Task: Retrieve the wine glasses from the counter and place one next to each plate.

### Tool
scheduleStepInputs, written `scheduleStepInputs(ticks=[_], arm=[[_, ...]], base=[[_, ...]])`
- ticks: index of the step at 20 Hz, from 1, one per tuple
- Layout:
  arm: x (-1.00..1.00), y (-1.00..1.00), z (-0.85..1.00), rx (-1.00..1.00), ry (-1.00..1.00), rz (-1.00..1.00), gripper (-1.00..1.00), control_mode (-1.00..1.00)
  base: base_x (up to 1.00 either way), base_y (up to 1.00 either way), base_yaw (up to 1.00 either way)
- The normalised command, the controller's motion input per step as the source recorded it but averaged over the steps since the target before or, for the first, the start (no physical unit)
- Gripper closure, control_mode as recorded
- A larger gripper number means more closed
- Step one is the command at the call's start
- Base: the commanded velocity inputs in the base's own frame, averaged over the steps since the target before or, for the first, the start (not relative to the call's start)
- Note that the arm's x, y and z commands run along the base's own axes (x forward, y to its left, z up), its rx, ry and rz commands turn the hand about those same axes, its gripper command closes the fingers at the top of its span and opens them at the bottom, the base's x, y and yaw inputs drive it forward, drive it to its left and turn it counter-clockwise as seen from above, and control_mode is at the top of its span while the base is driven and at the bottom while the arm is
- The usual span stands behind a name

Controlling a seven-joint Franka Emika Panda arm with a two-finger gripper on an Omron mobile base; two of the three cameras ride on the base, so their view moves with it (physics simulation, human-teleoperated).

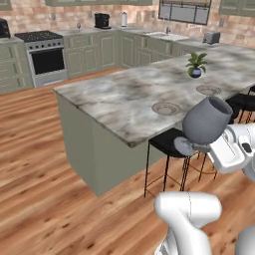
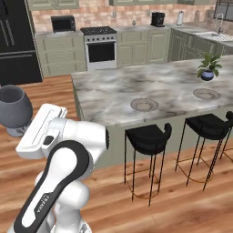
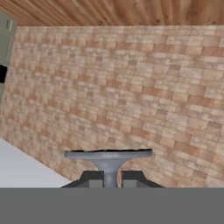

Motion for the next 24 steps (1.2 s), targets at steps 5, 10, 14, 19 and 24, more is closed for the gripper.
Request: scheduleStepInputs(ticks=[5, 10, 14, 19, 24], arm=[[0.00, 0.00, 0.00, 0.00, 0.00, 0.00, 1.00, 1.00], [0.00, 0.00, 0.00, 0.00, 0.00, 0.00, 1.00, 1.00], [0.00, 0.00, 0.00, 0.00, 0.00, 0.00, 1.00, 1.00], [0.00, 0.00, 0.00, 0.00, 0.00, 0.00, 1.00, 1.00], [0.00, 0.00, 0.00, 0.00, 0.00, 0.00, 1.00, 1.00]], base=[[0.15, -1.00, 0.29], [0.06, -1.00, 0.23], [0.00, -1.00, 0.22], [0.01, -1.00, 0.33], [0.22, -0.96, 0.42]])
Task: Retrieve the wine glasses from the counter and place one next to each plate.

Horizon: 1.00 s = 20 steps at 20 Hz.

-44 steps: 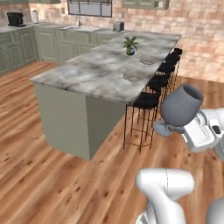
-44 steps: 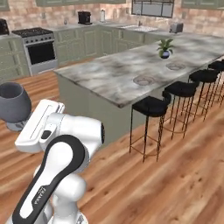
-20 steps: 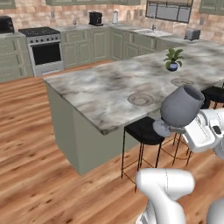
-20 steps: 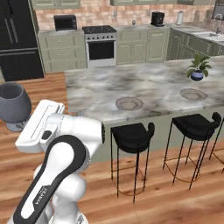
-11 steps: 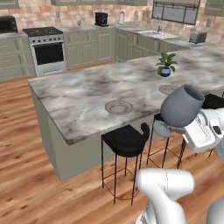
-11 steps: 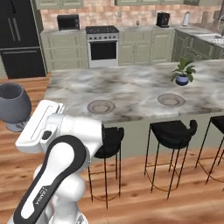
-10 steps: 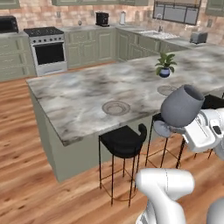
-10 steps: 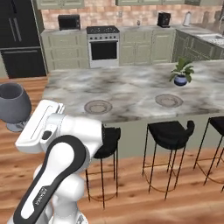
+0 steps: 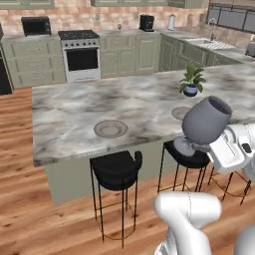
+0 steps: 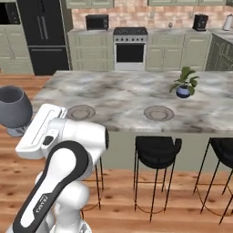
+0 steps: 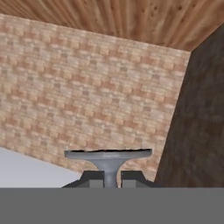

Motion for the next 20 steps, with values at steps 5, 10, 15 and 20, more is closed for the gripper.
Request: scheduleStepInputs(ticks=[5, 10, 15, 20], arm=[[0.00, 0.00, 0.00, 0.00, 0.00, 0.00, 1.00, 1.00], [0.00, 0.00, 0.00, 0.00, 0.00, 0.00, 1.00, 1.00], [0.00, 0.00, 0.00, 0.00, 0.00, 0.00, 1.00, 1.00], [0.00, 0.00, 0.00, 0.00, 0.00, 0.00, 1.00, 1.00]], base=[[0.42, -0.28, 0.31], [0.33, -0.24, 0.34], [0.53, -0.20, 0.29], [0.14, -0.67, 0.27]])
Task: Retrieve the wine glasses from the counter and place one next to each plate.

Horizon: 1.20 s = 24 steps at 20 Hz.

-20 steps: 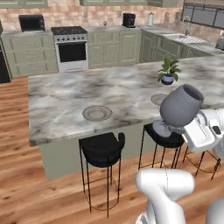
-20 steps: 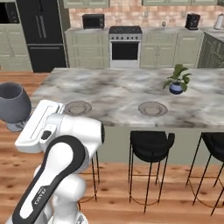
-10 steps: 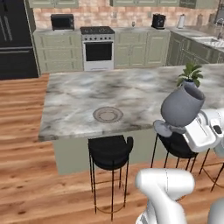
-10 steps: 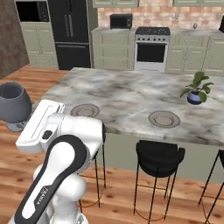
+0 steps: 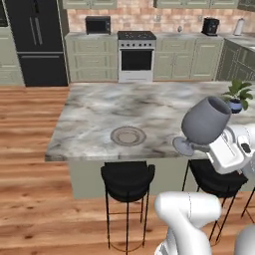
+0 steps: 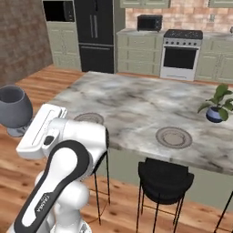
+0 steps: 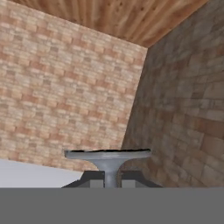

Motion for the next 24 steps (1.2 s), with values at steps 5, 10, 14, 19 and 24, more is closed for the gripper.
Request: scheduleStepInputs(ticks=[5, 10, 14, 19, 24], arm=[[0.00, 0.00, 0.00, 0.00, 0.00, 0.00, 1.00, 1.00], [0.00, 0.00, 0.00, 0.00, 0.00, 0.00, 1.00, 1.00], [0.00, 0.00, 0.00, 0.00, 0.00, 0.00, 1.00, 1.00], [0.00, 0.00, 0.00, 0.00, 0.00, 0.00, 1.00, 1.00], [0.00, 0.00, 0.00, 0.00, 0.00, 0.00, 1.00, 1.00]], base=[[0.00, -0.68, 0.00], [0.25, -0.29, -0.04], [0.64, -0.21, -0.11], [0.79, 0.00, -0.05], [0.58, 0.04, -0.13]])
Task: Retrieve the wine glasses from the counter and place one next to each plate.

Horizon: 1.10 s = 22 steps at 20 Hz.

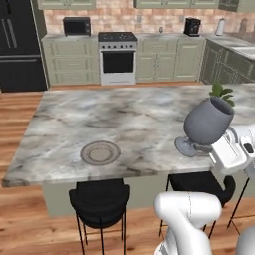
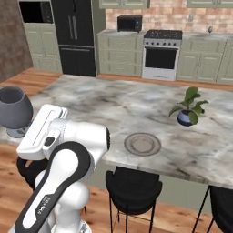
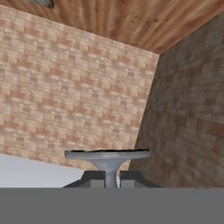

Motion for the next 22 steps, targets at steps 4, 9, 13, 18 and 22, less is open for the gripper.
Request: scheduleStepInputs(ticks=[4, 9, 13, 18, 22], arm=[[0.00, 0.00, 0.00, 0.00, 0.00, 0.00, 1.00, 1.00], [0.00, 0.00, 0.00, 0.00, 0.00, 0.00, 1.00, 1.00], [0.00, 0.00, 0.00, 0.00, 0.00, 0.00, 1.00, 1.00], [0.25, 0.03, -0.06, 0.00, 0.00, -0.06, 1.00, -1.00], [0.59, 0.14, -0.23, 0.00, 0.02, -0.12, 1.00, -1.00]], base=[[0.66, 0.00, -0.26], [0.44, 0.00, -0.25], [0.47, 0.00, -0.31], [0.33, 0.00, -0.16], [0.00, 0.00, 0.00]])
